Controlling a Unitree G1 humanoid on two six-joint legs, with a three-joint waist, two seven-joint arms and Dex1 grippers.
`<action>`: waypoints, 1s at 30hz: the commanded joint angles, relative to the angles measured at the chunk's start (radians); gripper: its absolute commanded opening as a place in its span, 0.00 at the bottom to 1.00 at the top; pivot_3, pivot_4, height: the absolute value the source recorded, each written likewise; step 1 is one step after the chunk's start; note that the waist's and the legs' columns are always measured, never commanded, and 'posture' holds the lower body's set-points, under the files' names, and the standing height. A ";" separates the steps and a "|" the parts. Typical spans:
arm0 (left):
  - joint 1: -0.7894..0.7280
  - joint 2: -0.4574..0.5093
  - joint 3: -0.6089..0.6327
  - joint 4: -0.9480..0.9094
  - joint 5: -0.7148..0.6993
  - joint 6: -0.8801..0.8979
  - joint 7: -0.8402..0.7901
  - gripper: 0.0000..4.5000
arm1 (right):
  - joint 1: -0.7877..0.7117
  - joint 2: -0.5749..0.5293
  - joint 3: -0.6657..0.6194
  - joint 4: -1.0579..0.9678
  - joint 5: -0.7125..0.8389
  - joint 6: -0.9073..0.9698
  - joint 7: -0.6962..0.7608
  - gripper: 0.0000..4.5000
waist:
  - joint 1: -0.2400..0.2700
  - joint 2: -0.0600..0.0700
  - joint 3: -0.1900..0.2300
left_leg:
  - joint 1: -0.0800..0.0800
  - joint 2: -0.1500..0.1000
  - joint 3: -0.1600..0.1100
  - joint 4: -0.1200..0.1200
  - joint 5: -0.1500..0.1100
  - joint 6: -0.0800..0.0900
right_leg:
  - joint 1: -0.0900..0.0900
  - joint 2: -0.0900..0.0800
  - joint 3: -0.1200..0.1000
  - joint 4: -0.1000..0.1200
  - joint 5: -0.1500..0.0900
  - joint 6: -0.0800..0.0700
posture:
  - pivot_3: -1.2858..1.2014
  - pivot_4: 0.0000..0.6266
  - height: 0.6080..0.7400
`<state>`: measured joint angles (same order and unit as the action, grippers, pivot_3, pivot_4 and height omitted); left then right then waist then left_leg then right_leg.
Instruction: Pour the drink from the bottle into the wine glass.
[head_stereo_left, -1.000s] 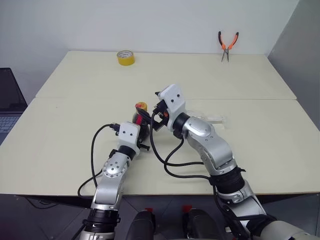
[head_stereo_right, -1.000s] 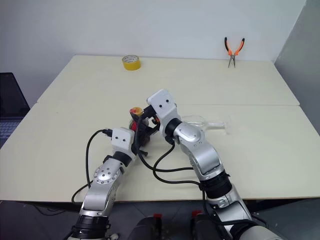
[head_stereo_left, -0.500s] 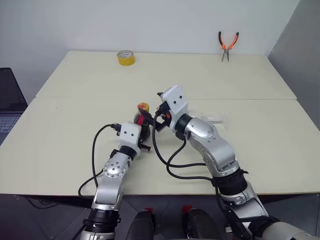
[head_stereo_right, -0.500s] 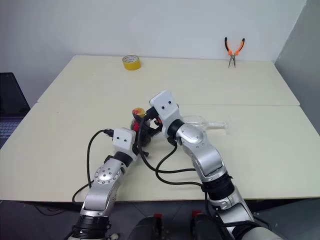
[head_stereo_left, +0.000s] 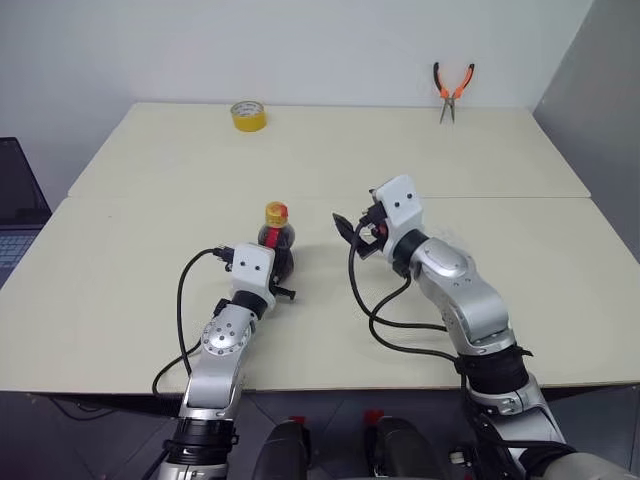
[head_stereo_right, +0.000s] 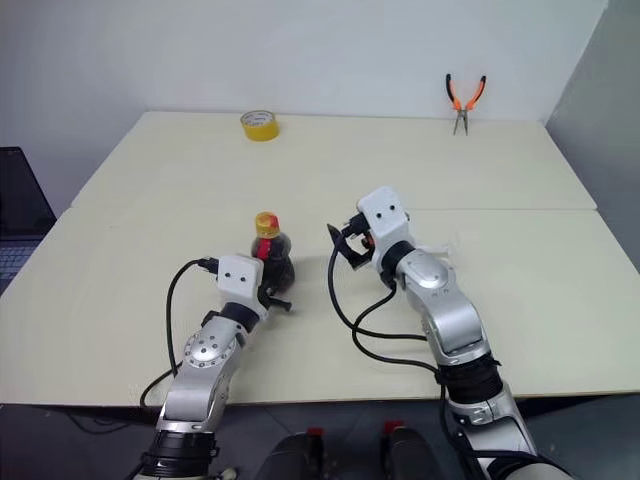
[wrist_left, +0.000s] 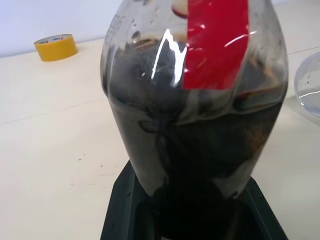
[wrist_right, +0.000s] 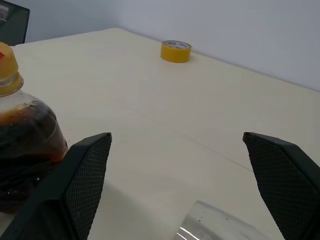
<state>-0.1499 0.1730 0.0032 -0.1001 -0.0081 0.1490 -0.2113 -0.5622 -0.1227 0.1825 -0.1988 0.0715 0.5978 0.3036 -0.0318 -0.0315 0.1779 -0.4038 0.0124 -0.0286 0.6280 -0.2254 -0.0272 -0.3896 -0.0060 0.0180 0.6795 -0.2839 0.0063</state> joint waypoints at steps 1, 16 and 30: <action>-0.012 0.002 -0.002 -0.040 -0.005 -0.020 -0.001 0.15 | -0.023 0.029 -0.002 -0.090 0.058 0.038 0.027 1.00 | 0.000 0.000 0.000 | 0.000 0.000 0.000 0.000 0.000 0.000 | 0.000 0.000 0.000 0.000 0.000 0.000 | 0.52 0.24 1.00; -0.016 0.000 -0.012 -0.035 0.000 -0.023 -0.004 0.15 | -0.144 0.199 0.083 -0.017 0.116 0.142 -0.014 1.00 | 0.004 0.000 0.000 | 0.000 -0.001 0.000 0.001 0.000 0.000 | 0.000 -0.001 0.000 0.000 0.000 0.000 | 0.52 0.24 1.00; -0.018 0.001 -0.019 -0.030 -0.001 -0.028 0.000 0.15 | -0.146 0.219 0.086 0.033 0.121 0.126 -0.005 0.96 | 0.003 0.000 0.000 | 0.000 0.000 -0.001 0.000 0.000 0.000 | 0.000 -0.001 -0.001 0.000 0.000 0.000 | 0.52 0.24 1.00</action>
<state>-0.1502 0.1731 -0.0138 -0.0999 -0.0073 0.1486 -0.2106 -0.6977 0.0855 0.2636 -0.1476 0.1798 0.7306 0.2870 -0.0289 -0.0315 0.1779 -0.4041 0.0120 -0.0294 0.6284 -0.2254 -0.0271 -0.3896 -0.0067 0.0173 0.6794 -0.2838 0.0062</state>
